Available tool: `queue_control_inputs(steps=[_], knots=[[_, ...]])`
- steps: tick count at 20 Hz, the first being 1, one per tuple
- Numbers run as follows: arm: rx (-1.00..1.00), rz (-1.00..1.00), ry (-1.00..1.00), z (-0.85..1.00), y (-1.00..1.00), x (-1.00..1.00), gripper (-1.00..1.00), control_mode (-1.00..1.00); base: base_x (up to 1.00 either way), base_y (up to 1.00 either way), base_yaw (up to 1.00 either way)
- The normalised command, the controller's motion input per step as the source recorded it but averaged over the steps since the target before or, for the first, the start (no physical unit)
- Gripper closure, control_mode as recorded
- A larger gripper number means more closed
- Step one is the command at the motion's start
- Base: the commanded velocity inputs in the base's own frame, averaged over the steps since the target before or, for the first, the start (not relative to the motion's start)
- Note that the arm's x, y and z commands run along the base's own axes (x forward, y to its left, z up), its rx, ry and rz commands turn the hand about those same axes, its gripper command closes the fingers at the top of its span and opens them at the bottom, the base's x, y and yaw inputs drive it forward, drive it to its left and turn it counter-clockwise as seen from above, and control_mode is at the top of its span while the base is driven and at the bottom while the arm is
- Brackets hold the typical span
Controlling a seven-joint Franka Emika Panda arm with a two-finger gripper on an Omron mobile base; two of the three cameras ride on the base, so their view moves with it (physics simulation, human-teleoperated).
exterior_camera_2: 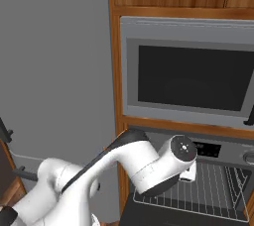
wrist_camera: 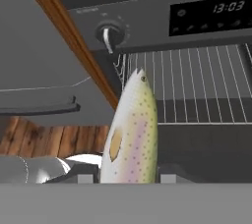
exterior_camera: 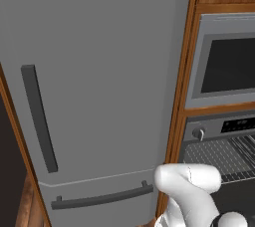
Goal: Take the fish from the oven and place it on the plate on the counter.
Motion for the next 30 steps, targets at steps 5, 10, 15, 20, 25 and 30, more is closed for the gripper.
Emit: queue_control_inputs(steps=[5,10,15,20,25,30], knots=[[-0.12,-0.02,0.0,0.95,1.0,0.0,1.0,-1.0,0.0,0.0,0.0],[-0.12,-0.02,0.02,1.0,1.0,0.0,1.0,-1.0,0.0,0.0,0.0],[-0.12,0.0,0.07,0.92,1.0,0.0,1.0,-1.0,0.0,0.0,0.0],[-0.1,0.0,0.13,0.7,1.0,0.0,1.0,-1.0,0.0,0.0,0.0],[-0.05,0.0,0.08,0.73,0.91,0.0,1.0,-1.0,0.0,0.0,0.0],[0.0,0.0,0.02,0.37,0.7,0.0,1.0,-1.0,0.0,0.0,0.0]])
